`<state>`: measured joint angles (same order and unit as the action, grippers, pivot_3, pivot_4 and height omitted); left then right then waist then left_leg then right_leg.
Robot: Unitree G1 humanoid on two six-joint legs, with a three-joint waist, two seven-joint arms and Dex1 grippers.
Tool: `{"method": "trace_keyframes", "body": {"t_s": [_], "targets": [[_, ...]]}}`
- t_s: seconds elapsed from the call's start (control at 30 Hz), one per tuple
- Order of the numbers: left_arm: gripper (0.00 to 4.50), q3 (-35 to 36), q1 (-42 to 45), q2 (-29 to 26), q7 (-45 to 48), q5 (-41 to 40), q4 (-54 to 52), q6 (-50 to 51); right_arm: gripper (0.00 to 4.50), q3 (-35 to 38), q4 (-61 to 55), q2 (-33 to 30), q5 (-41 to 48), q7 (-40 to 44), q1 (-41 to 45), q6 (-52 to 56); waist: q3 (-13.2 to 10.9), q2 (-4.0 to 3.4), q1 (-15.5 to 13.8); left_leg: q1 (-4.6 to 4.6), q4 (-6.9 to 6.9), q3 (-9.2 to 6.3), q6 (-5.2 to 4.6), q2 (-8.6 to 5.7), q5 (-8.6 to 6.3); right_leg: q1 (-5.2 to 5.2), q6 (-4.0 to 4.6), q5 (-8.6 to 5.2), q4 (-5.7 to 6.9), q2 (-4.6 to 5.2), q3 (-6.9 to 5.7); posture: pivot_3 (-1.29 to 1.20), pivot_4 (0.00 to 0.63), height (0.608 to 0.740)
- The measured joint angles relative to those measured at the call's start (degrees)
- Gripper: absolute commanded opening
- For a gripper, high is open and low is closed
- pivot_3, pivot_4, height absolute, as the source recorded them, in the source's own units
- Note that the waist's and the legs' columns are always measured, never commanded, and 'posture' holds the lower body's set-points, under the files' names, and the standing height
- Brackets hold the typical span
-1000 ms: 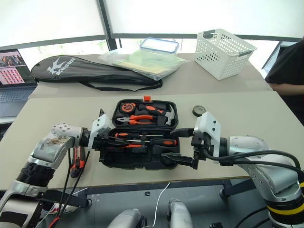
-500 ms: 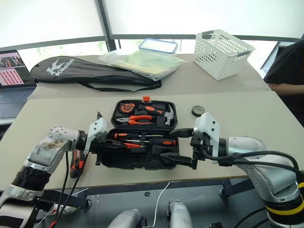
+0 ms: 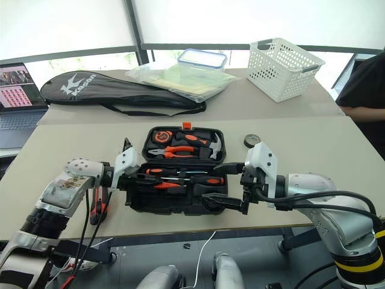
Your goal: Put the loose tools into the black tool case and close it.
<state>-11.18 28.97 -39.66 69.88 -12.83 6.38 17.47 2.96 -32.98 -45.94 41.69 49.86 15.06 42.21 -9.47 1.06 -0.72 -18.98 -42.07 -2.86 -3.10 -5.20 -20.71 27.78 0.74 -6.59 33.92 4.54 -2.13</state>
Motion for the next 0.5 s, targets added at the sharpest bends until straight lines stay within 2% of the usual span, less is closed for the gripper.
{"method": "trace_keyframes", "body": {"t_s": [0.17,0.33,0.43,0.5], "targets": [[0.03,0.1,-0.7,0.6,-0.4,-0.1,-0.1,-0.9,4.5,0.0,0.0,0.0,0.1,-0.1,0.0,0.0,0.0,0.0,0.0,0.04,0.01,0.0,0.0,0.01,0.0,-0.04,0.0,0.0,0.0,0.0,0.0,0.0,0.15,0.74],[0.03,4.4,-6.4,-1.3,-2.5,-3.4,-7.8,4.5,4.5,-0.3,0.4,0.2,0.0,0.3,0.9,0.0,0.0,0.0,0.4,0.02,0.09,0.02,0.02,0.05,-0.01,0.03,0.0,0.0,0.02,-0.04,0.03,0.0,0.15,0.74],[0.7,10.2,-10.0,-3.4,-5.7,-6.2,-13.9,9.7,4.5,-1.0,1.6,0.3,-0.3,1.2,2.3,-0.5,0.0,0.01,0.4,-0.02,0.11,0.0,0.02,0.05,-0.01,0.15,0.0,-0.01,0.01,-0.08,0.03,0.0,0.15,0.74],[1.54,18.2,-15.4,-5.3,-9.1,-9.7,-20.1,15.8,4.5,-2.2,3.0,0.8,-0.5,2.4,4.2,-0.7,0.0,0.01,0.8,-0.01,0.16,0.03,0.06,0.08,-0.03,0.19,0.01,-0.01,0.02,-0.1,0.08,0.0,0.15,0.74]]}}
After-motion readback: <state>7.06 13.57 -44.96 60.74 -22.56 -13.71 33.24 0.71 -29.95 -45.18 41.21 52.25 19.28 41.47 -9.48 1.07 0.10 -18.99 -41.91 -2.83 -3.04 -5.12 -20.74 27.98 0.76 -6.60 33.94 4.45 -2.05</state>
